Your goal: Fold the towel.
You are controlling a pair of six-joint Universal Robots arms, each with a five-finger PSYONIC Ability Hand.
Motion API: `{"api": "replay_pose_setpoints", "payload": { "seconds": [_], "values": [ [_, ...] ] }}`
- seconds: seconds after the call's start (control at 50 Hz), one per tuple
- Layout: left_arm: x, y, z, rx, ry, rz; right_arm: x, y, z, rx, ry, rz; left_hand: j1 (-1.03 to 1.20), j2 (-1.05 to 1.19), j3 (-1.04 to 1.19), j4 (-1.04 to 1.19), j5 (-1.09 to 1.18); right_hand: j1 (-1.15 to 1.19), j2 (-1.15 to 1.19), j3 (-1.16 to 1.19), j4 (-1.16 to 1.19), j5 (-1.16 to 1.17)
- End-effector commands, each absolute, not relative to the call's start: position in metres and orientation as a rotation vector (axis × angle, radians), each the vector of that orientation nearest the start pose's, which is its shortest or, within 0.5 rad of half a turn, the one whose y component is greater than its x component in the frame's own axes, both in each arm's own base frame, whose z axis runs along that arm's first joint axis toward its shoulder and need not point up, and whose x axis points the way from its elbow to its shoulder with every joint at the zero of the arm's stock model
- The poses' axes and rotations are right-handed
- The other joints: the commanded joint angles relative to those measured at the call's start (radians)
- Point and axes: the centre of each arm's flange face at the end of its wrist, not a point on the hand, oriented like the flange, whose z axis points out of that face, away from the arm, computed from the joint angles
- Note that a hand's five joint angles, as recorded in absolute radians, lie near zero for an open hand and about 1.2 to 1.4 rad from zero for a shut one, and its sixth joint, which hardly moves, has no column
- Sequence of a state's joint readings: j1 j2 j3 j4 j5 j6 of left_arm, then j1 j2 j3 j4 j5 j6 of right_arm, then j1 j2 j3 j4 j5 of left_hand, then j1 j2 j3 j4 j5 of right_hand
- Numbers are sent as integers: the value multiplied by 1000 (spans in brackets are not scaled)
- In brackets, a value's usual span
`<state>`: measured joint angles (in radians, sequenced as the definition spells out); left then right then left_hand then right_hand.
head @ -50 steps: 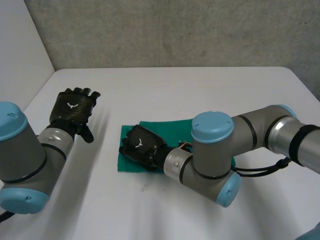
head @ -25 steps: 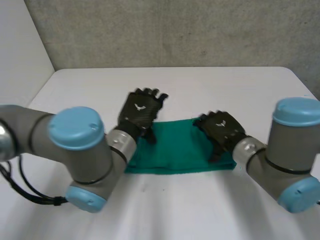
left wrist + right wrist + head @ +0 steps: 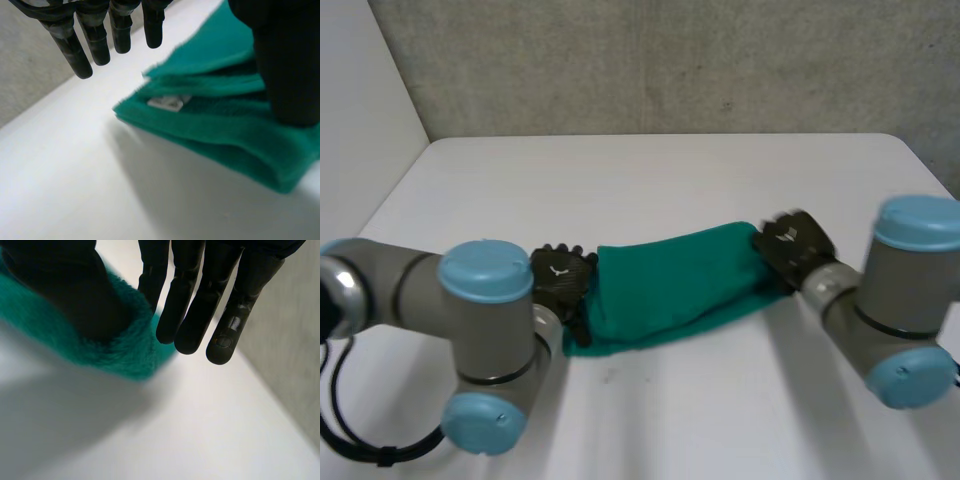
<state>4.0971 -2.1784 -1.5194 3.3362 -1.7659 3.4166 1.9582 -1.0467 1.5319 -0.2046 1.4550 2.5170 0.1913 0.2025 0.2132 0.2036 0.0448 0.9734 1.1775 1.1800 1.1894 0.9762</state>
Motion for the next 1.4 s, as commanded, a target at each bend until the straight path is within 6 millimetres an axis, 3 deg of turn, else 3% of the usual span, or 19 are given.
{"api": "replay_pose_setpoints", "payload": {
  "seconds": [0.02,0.12,0.16,0.2,0.28,0.34,0.42,0.44,0.52,0.58,0.6,0.66,0.72,0.8,0.9,0.92,1.0,1.24,1.4],
  "values": [
    [-293,-224,179,878,2358,-1963,361,-239,184,-1562,1804,-1882,-17,-28,-39,-29,-45,423,219,216,207,246],
    [-275,-234,200,771,2312,-2009,411,-183,160,-1763,1509,-1684,-17,-28,-39,-29,-45,423,219,216,207,246],
    [-265,-243,208,709,2289,-2021,417,-175,156,-1793,1467,-1665,-17,-28,-39,-29,-45,423,219,216,207,246],
    [-259,-248,212,674,2277,-2025,420,-174,153,-1805,1454,-1660,-17,-28,-39,-29,-45,423,219,216,207,246],
    [-252,-255,215,634,2271,-2024,420,-183,140,-1790,1534,-1665,-17,-28,-39,-29,-45,-516,-720,-722,-732,-693],
    [-254,-256,218,639,2262,-2046,419,-189,144,-1693,1606,-1684,-17,-28,-39,-29,-45,-624,-828,-831,-840,-801],
    [-264,-260,228,645,2235,-2109,407,-200,186,-1353,1703,-1744,-16,-27,-38,-28,-44,-791,-995,-998,-1007,-969],
    [-267,-262,230,647,2231,-2125,392,-210,200,-1223,1760,-1753,-16,-27,-38,-28,-44,-799,-1003,-1005,-1015,-976],
    [-295,-258,228,685,2283,-2195,364,-228,221,-1039,1840,-1763,-1,-12,-23,-14,-29,-799,-1003,-1005,-1015,-976],
    [-309,-253,227,707,2311,-2229,347,-234,219,-998,1906,-1747,5,-7,-17,-8,-23,-799,-1003,-1005,-1015,-976],
    [-332,-246,219,749,2386,-2250,339,-238,213,-993,1956,-1726,8,-4,-14,-5,-21,-799,-1003,-1005,-1015,-976],
    [-341,-242,213,787,2442,-2241,327,-243,208,-978,2049,-1678,8,-4,-14,-5,-21,-799,-1003,-1005,-1015,-976],
    [-354,-237,189,848,2612,-2153,325,-248,204,-971,2078,-1655,10,-1,-11,-2,-18,-799,-1003,-1005,-1015,-976],
    [-354,-238,173,834,2694,-2051,331,-258,185,-978,2118,-1605,11,-1,-11,-2,-18,-799,-1003,-1005,-1015,-976],
    [-338,-242,158,758,2722,-1893,343,-267,165,-1013,2169,-1505,8,-4,-14,-5,-21,-799,-1003,-1005,-1015,-976],
    [-321,-249,149,682,2712,-1807,344,-269,163,-1016,2176,-1492,2,-9,-20,-11,-26,-799,-1003,-1005,-1015,-976],
    [-298,-260,138,610,2678,-1714,349,-274,154,-1035,2191,-1437,2,-10,-20,-11,-26,-799,-1003,-1005,-1015,-976],
    [-285,-256,127,767,2590,-1601,369,-279,124,-1092,2181,-1359,-17,-28,-39,-29,-45,-799,-1003,-1005,-1015,-976],
    [-291,-251,145,781,2567,-1676,364,-282,125,-1143,2255,-1346,-17,-28,-39,-29,-45,-799,-1003,-1005,-1015,-976]
  ]
}}
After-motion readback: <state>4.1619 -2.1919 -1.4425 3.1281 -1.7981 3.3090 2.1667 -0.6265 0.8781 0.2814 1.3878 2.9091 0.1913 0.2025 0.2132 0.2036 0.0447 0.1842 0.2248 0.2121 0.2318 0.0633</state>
